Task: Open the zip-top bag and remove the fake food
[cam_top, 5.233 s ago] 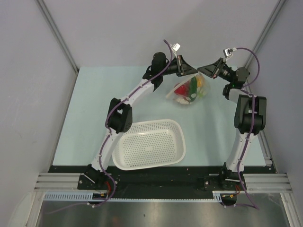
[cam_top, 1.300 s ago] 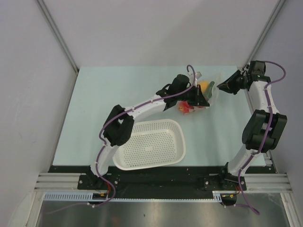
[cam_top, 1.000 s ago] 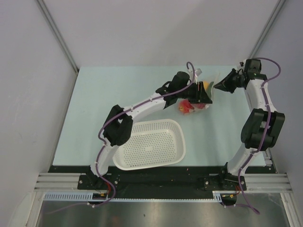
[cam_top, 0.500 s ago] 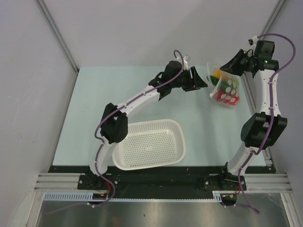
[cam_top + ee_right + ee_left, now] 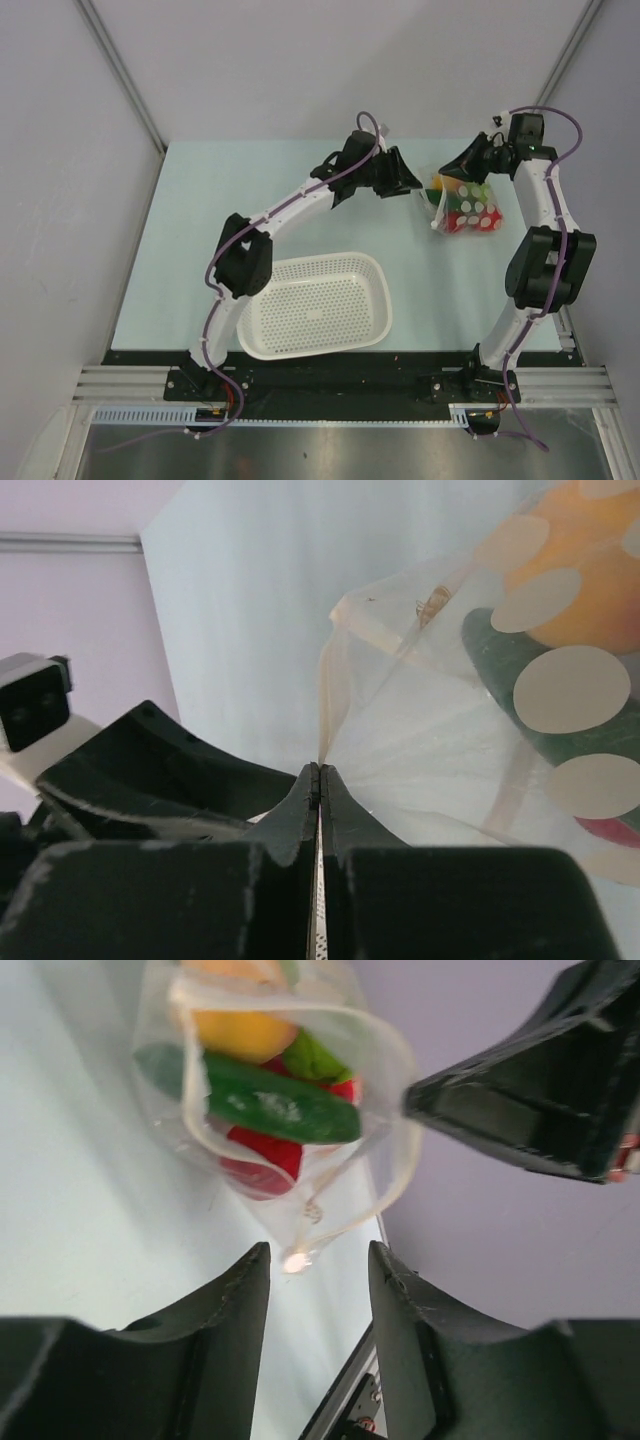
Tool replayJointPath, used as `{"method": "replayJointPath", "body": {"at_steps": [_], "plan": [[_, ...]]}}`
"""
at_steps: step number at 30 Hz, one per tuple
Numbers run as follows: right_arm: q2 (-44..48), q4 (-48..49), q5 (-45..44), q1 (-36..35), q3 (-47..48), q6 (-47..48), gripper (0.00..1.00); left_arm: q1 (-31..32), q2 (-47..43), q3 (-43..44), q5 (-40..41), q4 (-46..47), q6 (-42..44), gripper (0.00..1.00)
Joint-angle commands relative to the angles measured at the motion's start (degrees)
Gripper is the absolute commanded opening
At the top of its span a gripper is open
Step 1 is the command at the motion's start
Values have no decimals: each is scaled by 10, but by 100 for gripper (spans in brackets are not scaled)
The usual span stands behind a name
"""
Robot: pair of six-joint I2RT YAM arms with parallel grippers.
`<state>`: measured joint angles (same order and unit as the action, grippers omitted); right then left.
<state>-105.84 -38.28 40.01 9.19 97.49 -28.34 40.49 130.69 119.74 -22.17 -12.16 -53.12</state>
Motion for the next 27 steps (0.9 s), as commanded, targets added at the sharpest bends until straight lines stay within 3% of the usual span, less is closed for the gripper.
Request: {"method": "replayJointPath", "body": {"at_steps": [1, 2, 5, 9, 12, 20, 27], "plan": [[16, 21, 40, 22, 27, -26, 0, -15, -14, -7, 14, -2, -2, 50], [10, 20, 45, 25, 34, -29, 0, -14, -17, -12, 20, 14, 3, 61], [12, 15, 53, 28, 35, -33, 0, -15, 10, 7, 28, 21, -3, 70], [32, 20, 58, 28, 19, -46, 0, -12, 72, 84, 31, 21, -9, 63], [42, 24, 65, 28, 9, -57, 0, -4, 76, 71, 52, 65, -29, 58], [59, 51, 82, 26, -16, -90, 0, 30, 81, 25, 160, 159, -47, 59], [71, 54, 84, 32, -20, -97, 0, 41, 105, 59, 193, 142, -49, 51]]}}
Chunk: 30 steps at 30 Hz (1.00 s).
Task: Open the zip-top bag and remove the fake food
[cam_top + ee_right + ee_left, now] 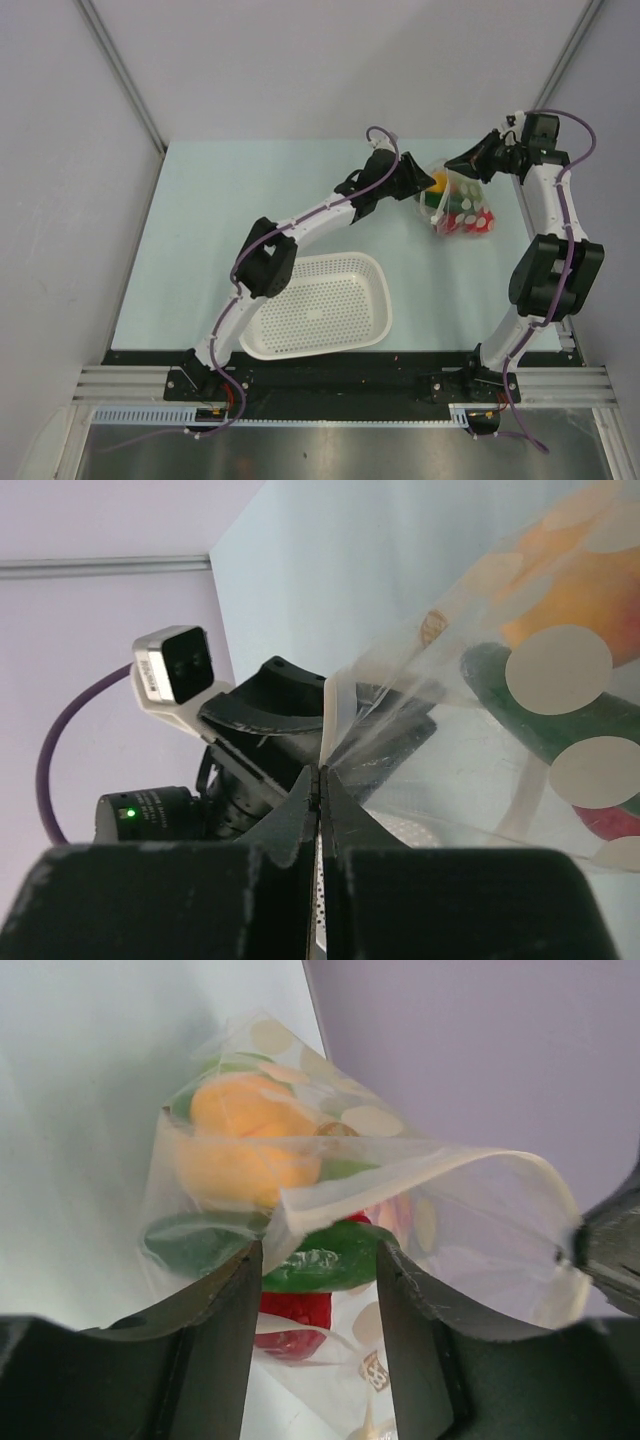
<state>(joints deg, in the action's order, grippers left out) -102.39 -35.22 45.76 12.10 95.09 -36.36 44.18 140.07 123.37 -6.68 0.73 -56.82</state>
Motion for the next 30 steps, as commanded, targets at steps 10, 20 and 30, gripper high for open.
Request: {"method": "replayJointPath", "body": {"at_steps": [10, 20, 30], "plan": [[34, -25, 19, 35, 2, 58, 0, -20, 15, 63, -28, -35, 4, 0], [20, -106, -110, 28, 45, 203, 0, -40, 10, 68, -209, 123, -211, 0], [-14, -124, -115, 16, 113, 191, 0, -96, 61, 144, -287, 65, -209, 0]]}}
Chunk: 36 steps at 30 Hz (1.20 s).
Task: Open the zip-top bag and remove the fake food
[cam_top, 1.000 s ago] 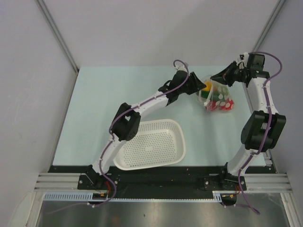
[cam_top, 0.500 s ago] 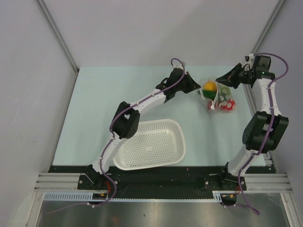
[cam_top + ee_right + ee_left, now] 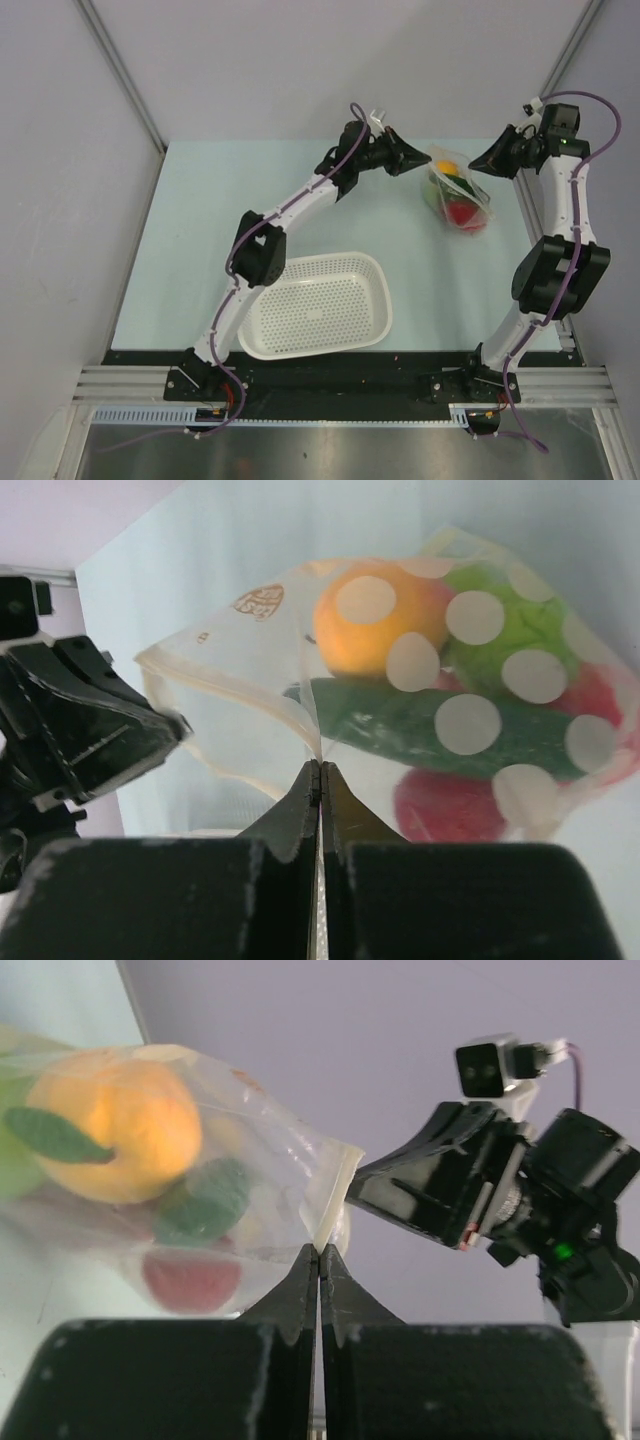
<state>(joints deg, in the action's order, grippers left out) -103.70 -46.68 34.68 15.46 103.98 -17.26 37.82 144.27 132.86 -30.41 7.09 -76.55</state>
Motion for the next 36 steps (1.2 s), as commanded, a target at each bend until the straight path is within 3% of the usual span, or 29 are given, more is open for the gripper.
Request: {"method": "replayJointPath", "body": {"at_steps": [1, 7, 10, 11, 16, 17, 19, 23, 26, 28, 31, 32, 34, 36], "plan": [[1, -7, 1, -20, 21, -7, 0, -35, 25, 59, -66, 2, -11, 0], [23, 32, -2, -28, -23, -65, 0, -55, 19, 66, -101, -9, 19, 1], [36, 55, -2, -33, -34, -77, 0, -58, -19, 50, -84, -61, 77, 33], [35, 54, -3, -34, -30, -79, 0, -58, -28, 44, -63, -96, 94, 48], [14, 21, -1, -39, 25, -82, 0, -39, -83, 28, 5, -191, 206, 55], [12, 19, -2, -43, 29, -84, 0, -34, -100, 26, 21, -230, 221, 66], [15, 26, -1, -46, 29, -99, 0, -14, -123, -2, 86, -261, 254, 72], [15, 33, -6, -56, 27, -108, 0, 23, -173, -80, 160, -248, 259, 84], [15, 37, -2, -58, 23, -111, 0, 46, -155, -55, 192, -262, 272, 91], [16, 39, -1, -60, 20, -110, 0, 51, -116, 2, 203, -289, 272, 91], [17, 35, 0, -58, 20, -105, 0, 52, -110, 22, 189, -297, 279, 56], [17, 34, 0, -58, 20, -104, 0, 54, -118, 9, 187, -257, 279, 37], [17, 33, -3, -58, 18, -103, 0, 62, -137, -45, 185, -207, 261, 29], [21, 33, -8, -59, 14, -108, 0, 64, -151, -72, 192, -169, 200, 27]]}}
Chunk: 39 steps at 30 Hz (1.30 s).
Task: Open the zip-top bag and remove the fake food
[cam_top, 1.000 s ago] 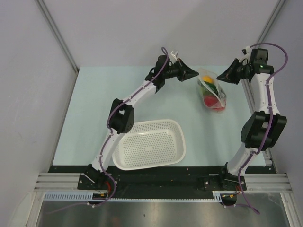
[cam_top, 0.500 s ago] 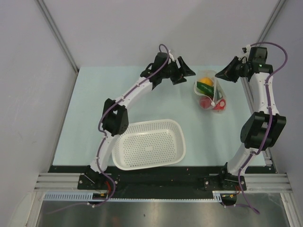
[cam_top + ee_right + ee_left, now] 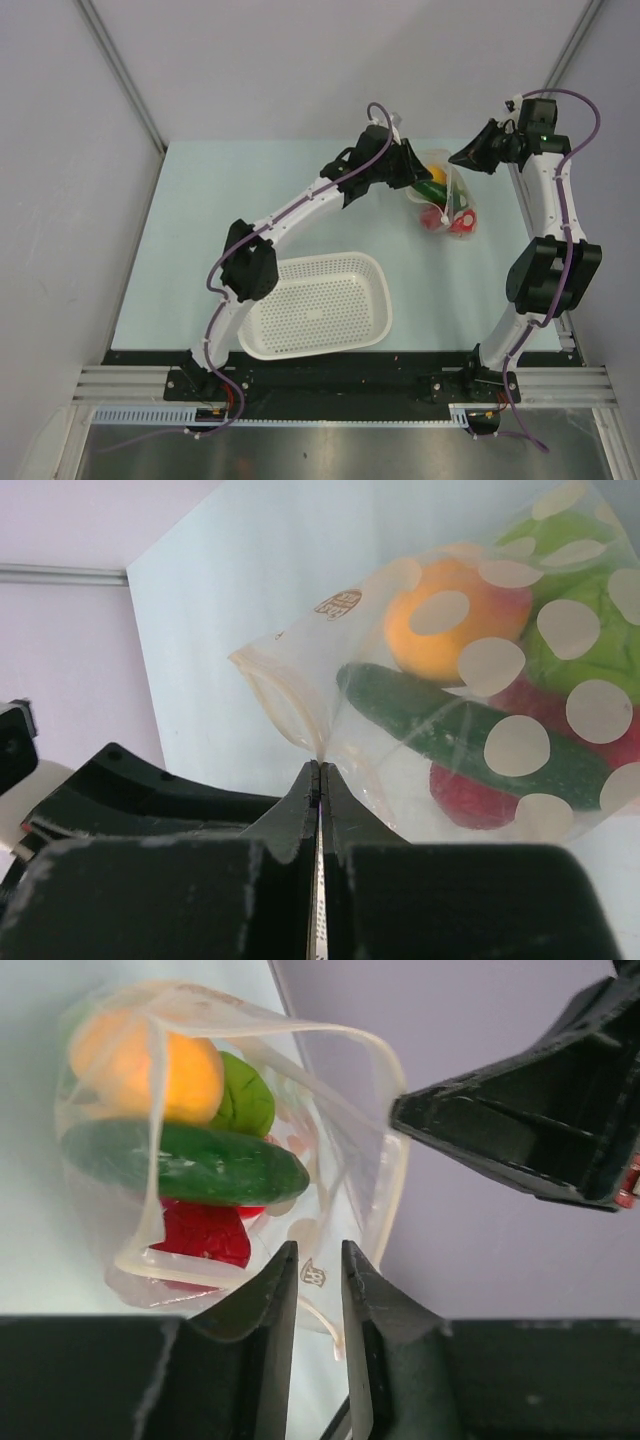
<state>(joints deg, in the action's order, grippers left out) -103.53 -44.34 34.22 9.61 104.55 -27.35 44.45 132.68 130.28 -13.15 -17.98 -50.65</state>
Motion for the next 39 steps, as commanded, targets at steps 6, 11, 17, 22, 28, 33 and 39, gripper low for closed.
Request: {"method": "replayJointPath", "body": {"at_steps": [6, 11, 17, 22, 28, 33, 39], "plan": [[41, 40, -14, -13, -18, -34, 0, 1, 40, -18, -7, 60, -266, 51], [70, 79, -20, -27, -64, -65, 0, 3, 79, 60, 17, -4, -285, 55], [103, 117, -44, -38, -102, -96, 0, 0, 57, -13, 52, -17, -318, 61], [106, 123, -42, -42, -109, -108, 0, -1, 74, -3, 59, -38, -344, 66], [111, 120, -41, -42, -110, -111, 0, -1, 72, -23, 80, -44, -338, 75], [118, 125, -35, -45, -125, -119, 0, 2, 103, 7, 80, -52, -346, 75], [128, 125, -40, -49, -135, -119, 0, 0, 123, 16, 108, -26, -364, 67]]}}
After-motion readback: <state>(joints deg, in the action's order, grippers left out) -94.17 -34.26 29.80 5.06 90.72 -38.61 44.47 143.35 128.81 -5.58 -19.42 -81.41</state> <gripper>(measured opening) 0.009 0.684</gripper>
